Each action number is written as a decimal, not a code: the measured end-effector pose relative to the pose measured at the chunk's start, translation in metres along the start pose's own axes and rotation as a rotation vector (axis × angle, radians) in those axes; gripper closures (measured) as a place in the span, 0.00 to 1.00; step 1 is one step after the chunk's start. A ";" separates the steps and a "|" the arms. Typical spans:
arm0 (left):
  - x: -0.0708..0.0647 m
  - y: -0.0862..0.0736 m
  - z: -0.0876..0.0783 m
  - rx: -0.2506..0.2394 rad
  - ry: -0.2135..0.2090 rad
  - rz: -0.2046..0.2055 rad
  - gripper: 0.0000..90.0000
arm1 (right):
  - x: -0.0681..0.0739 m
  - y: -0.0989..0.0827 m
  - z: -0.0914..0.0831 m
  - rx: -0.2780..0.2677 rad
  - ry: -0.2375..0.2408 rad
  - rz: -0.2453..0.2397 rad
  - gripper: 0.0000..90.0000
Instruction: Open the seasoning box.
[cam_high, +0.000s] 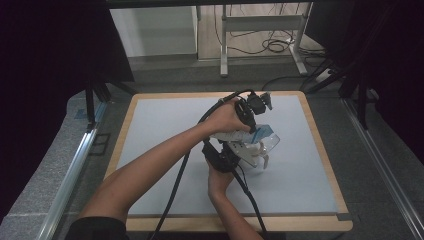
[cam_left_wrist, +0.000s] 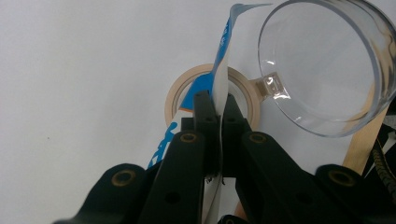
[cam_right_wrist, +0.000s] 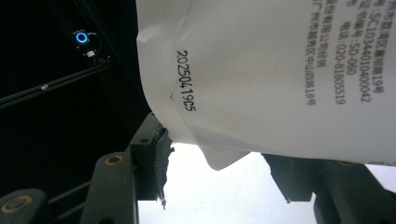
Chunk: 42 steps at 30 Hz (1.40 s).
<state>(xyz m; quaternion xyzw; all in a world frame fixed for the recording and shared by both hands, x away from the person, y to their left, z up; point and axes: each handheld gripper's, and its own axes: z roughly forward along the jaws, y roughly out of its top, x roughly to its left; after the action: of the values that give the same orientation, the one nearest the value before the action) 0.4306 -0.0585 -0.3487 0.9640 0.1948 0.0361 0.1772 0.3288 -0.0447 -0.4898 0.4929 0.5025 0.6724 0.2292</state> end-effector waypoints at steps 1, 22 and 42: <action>0.000 0.000 0.000 0.000 0.000 0.000 1.00 | 0.000 0.000 0.000 -0.001 0.000 0.000 0.50; 0.000 0.000 0.002 0.001 -0.003 0.003 1.00 | -0.001 -0.001 -0.001 0.005 -0.004 -0.020 0.50; -0.002 0.001 0.001 0.000 0.001 0.007 1.00 | 0.000 0.000 -0.002 -0.002 -0.008 -0.020 0.50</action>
<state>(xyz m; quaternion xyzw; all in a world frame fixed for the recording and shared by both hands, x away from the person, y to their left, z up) 0.4291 -0.0603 -0.3490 0.9646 0.1918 0.0373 0.1769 0.3269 -0.0457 -0.4899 0.4904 0.5059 0.6684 0.2386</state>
